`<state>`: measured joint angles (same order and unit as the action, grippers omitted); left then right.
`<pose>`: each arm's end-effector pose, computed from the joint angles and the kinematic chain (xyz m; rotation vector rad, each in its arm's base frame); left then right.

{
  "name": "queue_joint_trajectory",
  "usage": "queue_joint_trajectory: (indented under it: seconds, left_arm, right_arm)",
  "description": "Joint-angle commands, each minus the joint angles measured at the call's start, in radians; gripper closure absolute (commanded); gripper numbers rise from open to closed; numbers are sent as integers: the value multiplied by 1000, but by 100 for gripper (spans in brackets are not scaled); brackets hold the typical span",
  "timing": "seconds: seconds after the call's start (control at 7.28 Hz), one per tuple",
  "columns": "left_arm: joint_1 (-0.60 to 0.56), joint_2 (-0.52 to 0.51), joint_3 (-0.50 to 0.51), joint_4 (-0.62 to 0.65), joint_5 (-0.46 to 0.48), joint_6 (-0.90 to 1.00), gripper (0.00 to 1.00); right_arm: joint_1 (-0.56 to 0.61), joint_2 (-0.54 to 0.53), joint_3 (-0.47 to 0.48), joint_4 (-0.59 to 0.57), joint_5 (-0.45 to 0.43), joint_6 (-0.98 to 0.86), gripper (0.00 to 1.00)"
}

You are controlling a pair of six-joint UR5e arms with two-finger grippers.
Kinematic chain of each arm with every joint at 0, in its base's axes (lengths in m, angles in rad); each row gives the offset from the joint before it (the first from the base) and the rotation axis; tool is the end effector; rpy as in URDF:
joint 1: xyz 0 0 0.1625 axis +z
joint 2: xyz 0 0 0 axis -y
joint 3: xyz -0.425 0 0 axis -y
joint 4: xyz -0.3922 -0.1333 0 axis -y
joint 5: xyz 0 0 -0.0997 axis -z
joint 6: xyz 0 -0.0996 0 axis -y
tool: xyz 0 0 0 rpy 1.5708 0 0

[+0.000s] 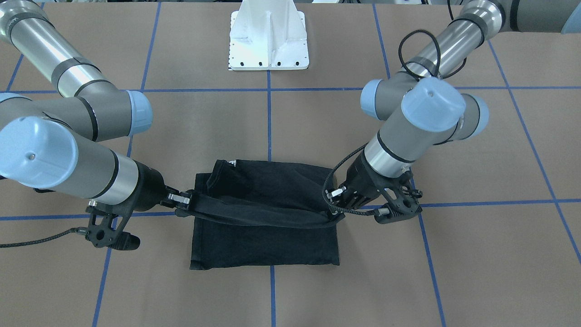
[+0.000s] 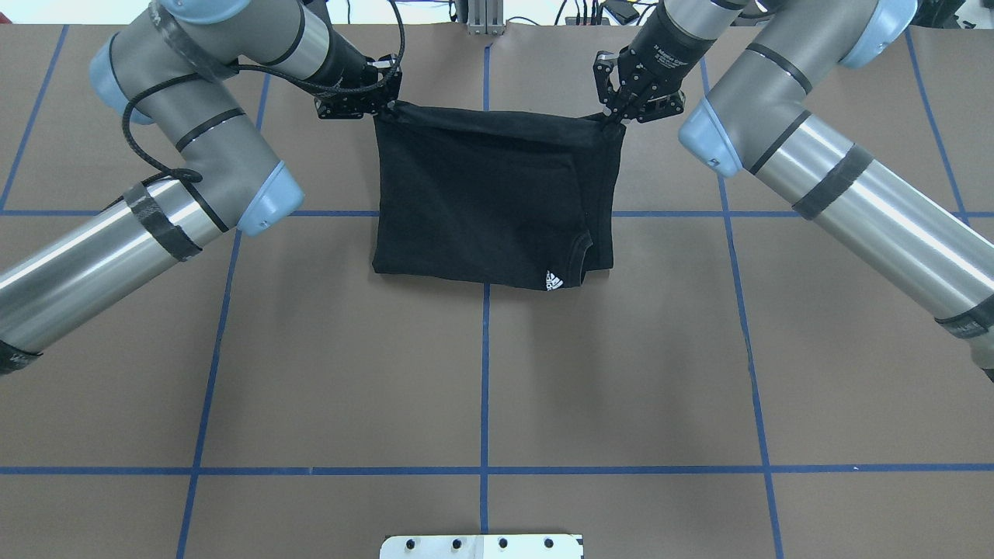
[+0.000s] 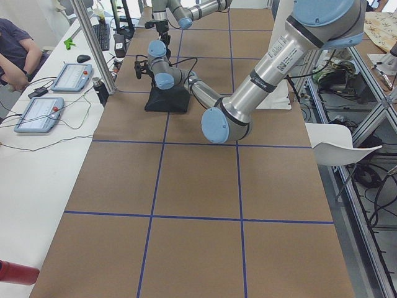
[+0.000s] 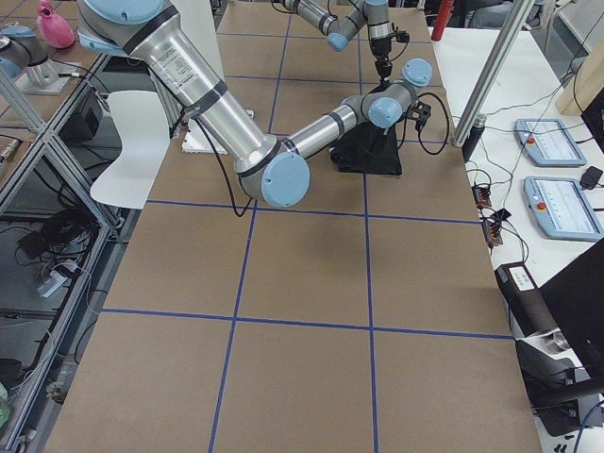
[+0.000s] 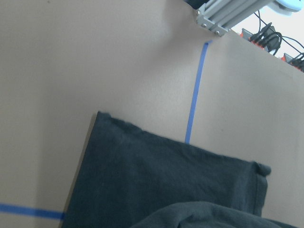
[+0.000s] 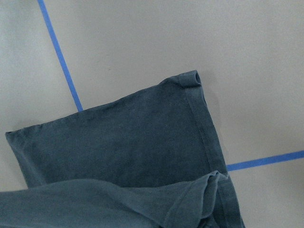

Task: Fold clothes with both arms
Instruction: 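Lower the folded end onto the shirt and open both grippers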

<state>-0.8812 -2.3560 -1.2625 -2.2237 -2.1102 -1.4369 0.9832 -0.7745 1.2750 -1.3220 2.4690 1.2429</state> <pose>0.4257 -0.6453 0.2294 0.1156 1.1975 -0.3513 -0.3770 -0.6658 0.2490 -0.2518 -1.0712 0.2519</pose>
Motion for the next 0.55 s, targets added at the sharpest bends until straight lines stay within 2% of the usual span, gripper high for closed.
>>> queue_joint_trajectory:
  seconds: [0.0, 0.41]
  left_arm:
    - [-1, -5, 80, -77, 3, 0, 100]
    - [-1, -17, 87, -80, 7, 0, 100]
  right_arm:
    - [-9, 53, -104, 1, -40, -25, 100]
    - [-18, 57, -154, 1, -97, -26, 100]
